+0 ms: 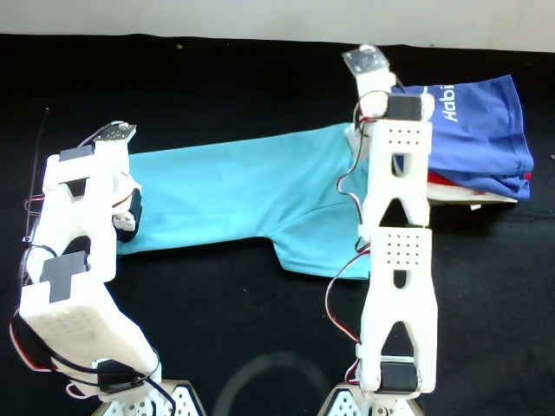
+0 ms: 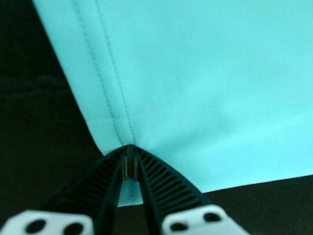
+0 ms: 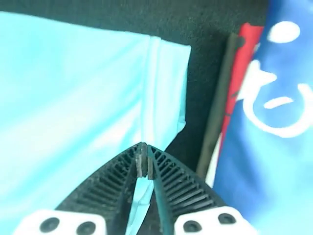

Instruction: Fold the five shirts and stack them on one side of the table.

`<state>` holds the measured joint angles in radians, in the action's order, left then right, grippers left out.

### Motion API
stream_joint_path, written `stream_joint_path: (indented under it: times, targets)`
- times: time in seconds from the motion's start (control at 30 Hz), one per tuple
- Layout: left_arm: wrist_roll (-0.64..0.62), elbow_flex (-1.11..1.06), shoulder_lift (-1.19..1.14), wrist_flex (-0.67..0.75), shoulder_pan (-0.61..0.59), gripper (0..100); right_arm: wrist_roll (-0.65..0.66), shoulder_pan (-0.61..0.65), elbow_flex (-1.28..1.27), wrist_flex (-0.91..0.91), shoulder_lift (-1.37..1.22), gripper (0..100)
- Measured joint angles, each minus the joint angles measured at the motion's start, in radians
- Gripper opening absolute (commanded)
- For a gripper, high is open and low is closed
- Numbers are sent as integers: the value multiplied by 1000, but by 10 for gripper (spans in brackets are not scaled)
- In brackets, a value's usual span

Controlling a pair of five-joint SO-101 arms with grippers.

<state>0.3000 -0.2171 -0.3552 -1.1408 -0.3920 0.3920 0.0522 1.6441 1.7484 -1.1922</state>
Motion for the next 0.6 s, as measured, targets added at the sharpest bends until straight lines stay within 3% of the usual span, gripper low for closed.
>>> stream_joint_path:
  times: [0.37,0.6]
  targets:
    - [0,0,0,0,0,9,6,-2,-5,5,299,81]
    - [0,0,0,2,0,9,6,18,-327,5,647,81]
